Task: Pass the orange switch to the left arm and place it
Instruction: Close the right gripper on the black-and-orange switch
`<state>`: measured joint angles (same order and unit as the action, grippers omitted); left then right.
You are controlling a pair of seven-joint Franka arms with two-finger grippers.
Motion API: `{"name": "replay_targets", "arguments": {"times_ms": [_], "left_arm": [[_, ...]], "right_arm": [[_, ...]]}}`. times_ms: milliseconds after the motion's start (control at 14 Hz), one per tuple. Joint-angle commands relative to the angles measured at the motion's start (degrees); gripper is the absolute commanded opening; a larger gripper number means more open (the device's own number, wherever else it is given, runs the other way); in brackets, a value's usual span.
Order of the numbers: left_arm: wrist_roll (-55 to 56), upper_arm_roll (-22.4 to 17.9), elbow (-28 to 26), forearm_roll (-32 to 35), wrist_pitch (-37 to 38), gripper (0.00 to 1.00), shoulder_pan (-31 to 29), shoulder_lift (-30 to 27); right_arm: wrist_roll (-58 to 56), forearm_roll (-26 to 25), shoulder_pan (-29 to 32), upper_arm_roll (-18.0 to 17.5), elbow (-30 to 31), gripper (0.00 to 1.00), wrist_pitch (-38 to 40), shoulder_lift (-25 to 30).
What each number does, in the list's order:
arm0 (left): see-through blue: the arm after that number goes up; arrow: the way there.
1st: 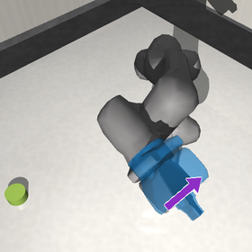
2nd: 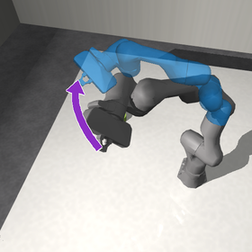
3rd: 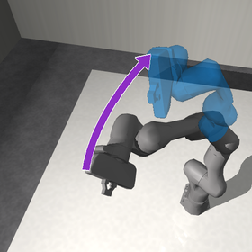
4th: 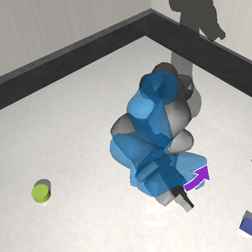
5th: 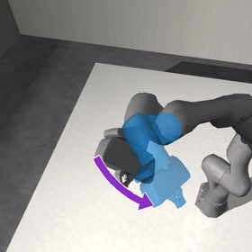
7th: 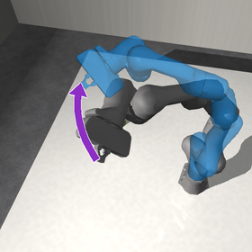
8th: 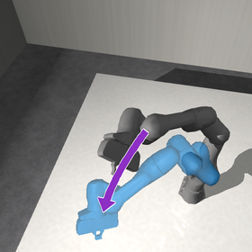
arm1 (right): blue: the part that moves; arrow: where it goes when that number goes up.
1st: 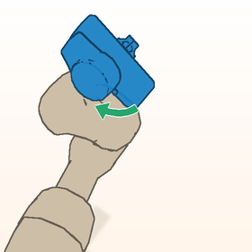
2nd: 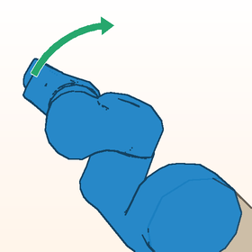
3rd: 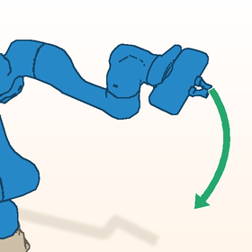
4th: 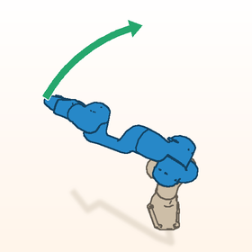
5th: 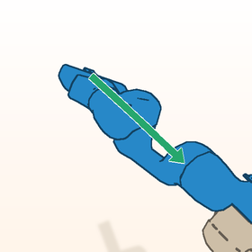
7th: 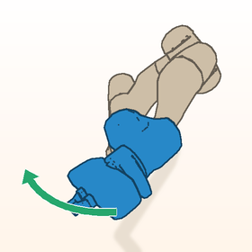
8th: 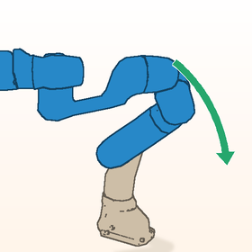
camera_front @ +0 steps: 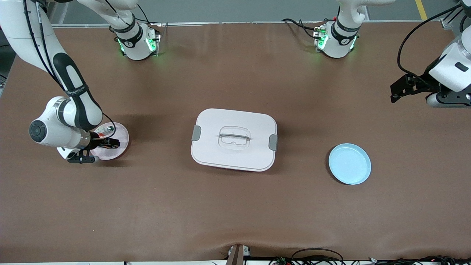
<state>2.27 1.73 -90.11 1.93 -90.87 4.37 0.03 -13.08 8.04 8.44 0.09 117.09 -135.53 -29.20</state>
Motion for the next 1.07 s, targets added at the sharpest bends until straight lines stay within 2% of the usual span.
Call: {"name": "replay_targets", "arguments": {"times_ms": [0, 143, 214, 286, 357, 571, 1000], "left_arm": [[-1.1, 0.1, 0.7, -0.7, 0.5, 1.0, -0.5, 0.0], [-1.1, 0.1, 0.6, -0.7, 0.7, 1.0, -0.7, -0.2], [-1.4, 0.1, 0.6, -0.7, 1.0, 1.0, -0.7, -0.3], [-1.9, 0.1, 0.7, -0.7, 1.3, 1.0, -0.8, -0.3], [-2.3, -0.1, 0.8, -0.7, 1.3, 1.0, -0.8, -0.3], [-2.3, -0.2, 1.0, -0.7, 1.2, 1.0, -0.9, -0.2], [-2.3, -0.3, 1.2, -0.7, 0.3, 1.0, -0.9, -0.1]], "right_arm": [[-0.8, 0.1, 1.1, -0.6, 0.4, 0.99, -0.5, 0.2], [-0.3, 0.1, 1.1, -0.6, 0.4, 0.6, -0.3, 0.2], [-0.3, 0.1, 1.0, -0.6, 0.4, 0.35, 0.0, 0.2], [-0.3, 0.1, 0.9, -0.6, 0.3, 0.05, 0.3, 0.3], [-0.2, 0.1, 0.9, -0.6, 0.2, 0.0, 0.4, 0.3], [1.5, 0.1, 0.6, -0.6, -0.9, 0.0, 3.1, 0.9], [16.3, 0.6, -3.0, -1.1, -9.4, 0.0, 20.9, 3.5]]}}
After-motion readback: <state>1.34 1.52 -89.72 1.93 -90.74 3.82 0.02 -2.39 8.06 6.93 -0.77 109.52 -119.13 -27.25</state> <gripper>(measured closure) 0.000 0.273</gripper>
